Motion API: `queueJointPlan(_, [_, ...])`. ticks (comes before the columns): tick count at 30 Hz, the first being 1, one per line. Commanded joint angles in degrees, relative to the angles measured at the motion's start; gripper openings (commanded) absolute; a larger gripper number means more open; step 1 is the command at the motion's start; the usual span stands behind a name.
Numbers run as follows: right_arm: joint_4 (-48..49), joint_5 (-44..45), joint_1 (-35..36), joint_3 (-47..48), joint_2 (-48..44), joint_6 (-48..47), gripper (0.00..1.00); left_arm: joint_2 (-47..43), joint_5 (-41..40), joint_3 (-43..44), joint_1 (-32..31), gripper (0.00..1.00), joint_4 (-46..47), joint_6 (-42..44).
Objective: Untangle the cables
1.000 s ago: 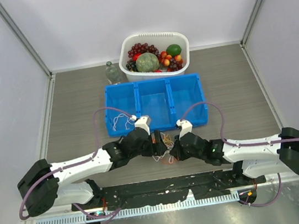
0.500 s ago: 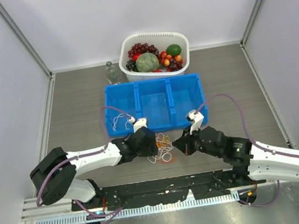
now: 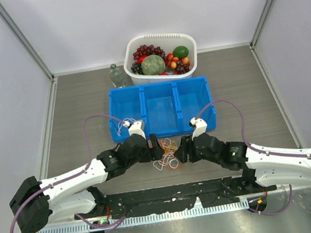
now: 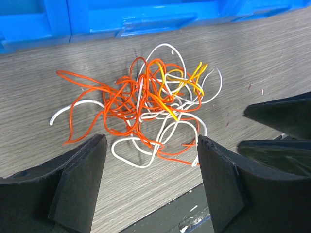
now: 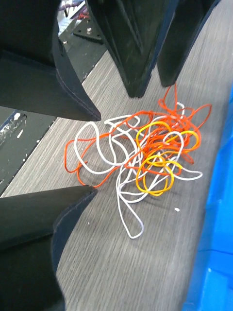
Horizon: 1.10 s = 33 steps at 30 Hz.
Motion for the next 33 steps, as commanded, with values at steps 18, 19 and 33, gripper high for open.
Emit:
queueJointPlan(18, [25.02,-9.18,-2.36,-2.8,21.21,17.45,0.38,12.68,-2.84,-1.0,1.13,0.66,5.78,0.56])
queueJointPlan(19, [25.02,-8.92,-2.45,-2.71,21.13,16.66,0.29,12.59,-2.93,-1.44,1.05,0.66,5.87,0.38])
queueJointPlan(33, [-0.01,-11.64,-2.45,9.22,-10.04,-9.09,0.01,15.22,-4.6,-2.85,1.13,0.66,5.6,-0.41])
